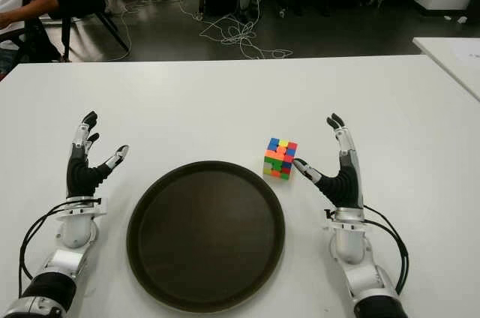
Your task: Pick up the Rubik's Cube and put it in the plate
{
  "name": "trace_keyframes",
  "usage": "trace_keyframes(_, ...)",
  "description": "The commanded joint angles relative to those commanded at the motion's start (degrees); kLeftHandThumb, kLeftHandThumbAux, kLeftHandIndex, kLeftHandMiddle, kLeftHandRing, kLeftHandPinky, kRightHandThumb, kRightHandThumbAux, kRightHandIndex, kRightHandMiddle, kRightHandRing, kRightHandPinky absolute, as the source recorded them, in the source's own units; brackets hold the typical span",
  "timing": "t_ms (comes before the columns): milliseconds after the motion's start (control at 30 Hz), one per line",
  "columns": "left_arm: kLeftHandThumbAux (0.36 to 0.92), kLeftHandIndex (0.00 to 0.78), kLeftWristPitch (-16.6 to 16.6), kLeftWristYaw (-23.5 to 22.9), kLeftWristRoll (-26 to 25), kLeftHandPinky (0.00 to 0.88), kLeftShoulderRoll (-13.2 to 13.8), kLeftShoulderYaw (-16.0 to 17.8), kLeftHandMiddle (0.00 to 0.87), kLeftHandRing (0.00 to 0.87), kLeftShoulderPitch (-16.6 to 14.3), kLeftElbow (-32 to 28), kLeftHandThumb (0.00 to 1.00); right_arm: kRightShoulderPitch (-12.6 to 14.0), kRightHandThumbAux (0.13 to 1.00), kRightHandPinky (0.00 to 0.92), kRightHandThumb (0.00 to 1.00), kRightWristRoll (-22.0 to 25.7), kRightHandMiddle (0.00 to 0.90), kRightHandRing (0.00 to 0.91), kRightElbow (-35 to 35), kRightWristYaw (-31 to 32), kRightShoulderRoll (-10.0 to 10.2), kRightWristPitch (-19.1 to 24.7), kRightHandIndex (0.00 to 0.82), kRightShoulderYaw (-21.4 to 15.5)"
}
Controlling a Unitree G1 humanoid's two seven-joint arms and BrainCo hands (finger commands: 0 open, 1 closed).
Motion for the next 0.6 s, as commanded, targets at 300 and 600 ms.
trace_keyframes(300,0.841,0.0,-0.2,0.0,-0.2,0.0,-0.1,-0.3,0.0,0.0,-0.2,1.0,0.001,0.0,0.438,0.0,0.191,-2.4,0.0,0.0,-2.6,0.1,-1.9,1.0,0.0,0.2)
trace_keyframes(600,0.858,0.0,-2.0,-1.2,-1.8,0.0,-0.9,0.1,0.0,0.0,-0.3,1.5,0.026,0.2,0.398,0.0,0.155,-6.0,0.0,0.0,-8.8,1.2,-6.3,4.7,0.0,-0.7)
